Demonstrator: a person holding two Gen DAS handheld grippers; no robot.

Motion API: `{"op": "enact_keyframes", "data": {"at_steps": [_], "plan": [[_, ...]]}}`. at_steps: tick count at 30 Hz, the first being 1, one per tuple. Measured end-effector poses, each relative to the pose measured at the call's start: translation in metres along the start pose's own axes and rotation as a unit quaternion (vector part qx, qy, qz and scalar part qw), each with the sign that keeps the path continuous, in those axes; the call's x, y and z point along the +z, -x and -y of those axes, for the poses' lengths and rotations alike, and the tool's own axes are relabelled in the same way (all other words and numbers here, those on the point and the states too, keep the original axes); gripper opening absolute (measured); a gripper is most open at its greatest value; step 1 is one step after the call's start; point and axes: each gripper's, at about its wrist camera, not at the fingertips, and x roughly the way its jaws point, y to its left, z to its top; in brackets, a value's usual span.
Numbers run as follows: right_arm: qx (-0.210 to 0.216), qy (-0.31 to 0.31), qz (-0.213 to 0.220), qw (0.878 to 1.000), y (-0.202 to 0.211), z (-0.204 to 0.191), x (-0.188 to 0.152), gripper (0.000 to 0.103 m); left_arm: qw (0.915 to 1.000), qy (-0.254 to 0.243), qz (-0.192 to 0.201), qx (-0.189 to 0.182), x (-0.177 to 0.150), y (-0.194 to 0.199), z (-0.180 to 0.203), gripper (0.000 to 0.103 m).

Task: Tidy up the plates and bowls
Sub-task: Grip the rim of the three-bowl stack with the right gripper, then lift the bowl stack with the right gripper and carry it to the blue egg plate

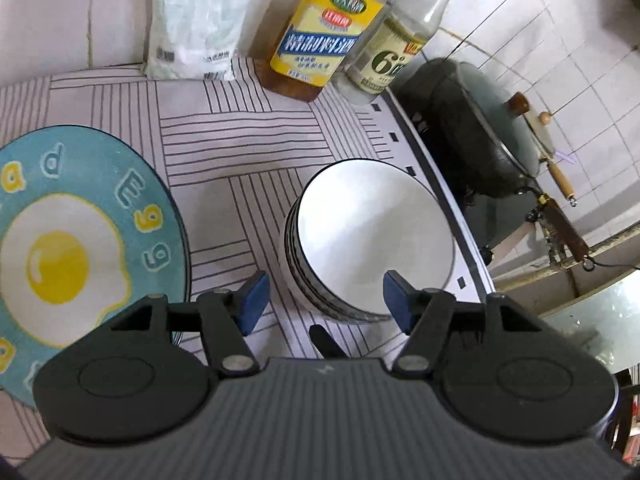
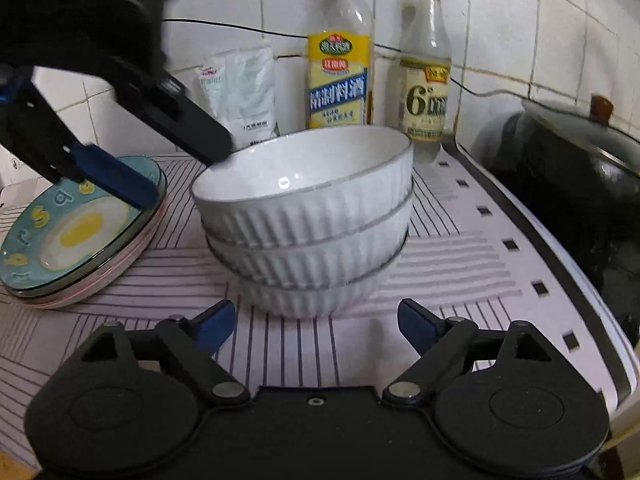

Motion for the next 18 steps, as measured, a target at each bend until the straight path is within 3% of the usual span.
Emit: {"op": "enact_keyframes", "data": {"at_steps": [11,14,18], "plan": [[0.023,-0.021,0.007,1.000,-0.023,0.003,0.007,0.097,0.9985,-0.035,-0.014,0.040,0.014,-0.034,0.004,0.058],[0.034,-0.036,0.004,0.999,-0.030,0.006,0.007,0.097,0.9982,-0.039,-0.014,0.043,0.017,-0.039,0.004,0.053],[0.047,-0.056,-0.001,0.997,-0.038,0.009,0.008,0.097,0.9948,-0.052,0.018,0.086,0.012,-0.040,0.007,0.044]]}}
